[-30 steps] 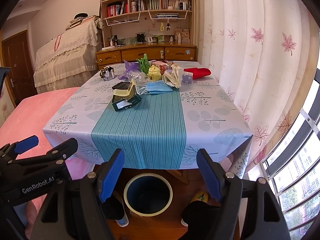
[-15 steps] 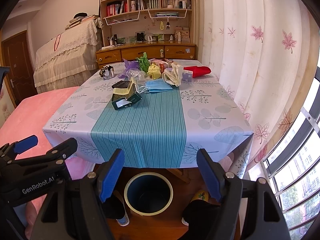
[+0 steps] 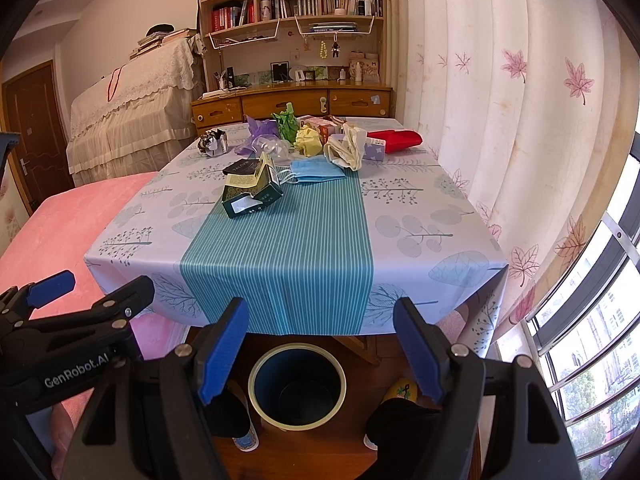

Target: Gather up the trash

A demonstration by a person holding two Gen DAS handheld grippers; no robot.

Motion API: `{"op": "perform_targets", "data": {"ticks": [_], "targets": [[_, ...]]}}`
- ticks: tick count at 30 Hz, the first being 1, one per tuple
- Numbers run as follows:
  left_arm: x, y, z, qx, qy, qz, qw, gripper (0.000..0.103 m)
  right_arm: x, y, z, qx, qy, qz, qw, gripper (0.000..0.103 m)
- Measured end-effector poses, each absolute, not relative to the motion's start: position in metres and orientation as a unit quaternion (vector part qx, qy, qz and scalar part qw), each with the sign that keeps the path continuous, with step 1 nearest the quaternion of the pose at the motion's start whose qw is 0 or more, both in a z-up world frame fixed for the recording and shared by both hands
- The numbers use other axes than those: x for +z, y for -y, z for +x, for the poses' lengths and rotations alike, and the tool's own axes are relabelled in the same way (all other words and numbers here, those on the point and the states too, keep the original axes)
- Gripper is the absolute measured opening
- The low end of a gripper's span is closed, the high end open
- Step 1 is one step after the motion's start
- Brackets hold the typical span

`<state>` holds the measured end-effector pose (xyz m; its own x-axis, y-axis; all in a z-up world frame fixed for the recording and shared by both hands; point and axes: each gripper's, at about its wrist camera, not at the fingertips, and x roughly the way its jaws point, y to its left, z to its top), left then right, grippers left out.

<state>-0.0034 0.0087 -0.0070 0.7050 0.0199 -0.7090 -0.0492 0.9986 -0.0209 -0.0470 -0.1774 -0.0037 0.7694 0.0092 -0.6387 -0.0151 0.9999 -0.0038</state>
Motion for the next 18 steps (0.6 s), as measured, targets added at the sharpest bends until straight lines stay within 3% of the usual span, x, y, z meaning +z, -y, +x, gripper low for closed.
{"op": "perform_targets", "data": {"ticks": [18], "targets": [[-0.011, -0.016, 0.000, 0.019, -0.390, -0.020, 0.921, 0.100, -0.012, 0.175, -0.040, 0.008, -0.345, -0.006, 0.938, 0.075]]}}
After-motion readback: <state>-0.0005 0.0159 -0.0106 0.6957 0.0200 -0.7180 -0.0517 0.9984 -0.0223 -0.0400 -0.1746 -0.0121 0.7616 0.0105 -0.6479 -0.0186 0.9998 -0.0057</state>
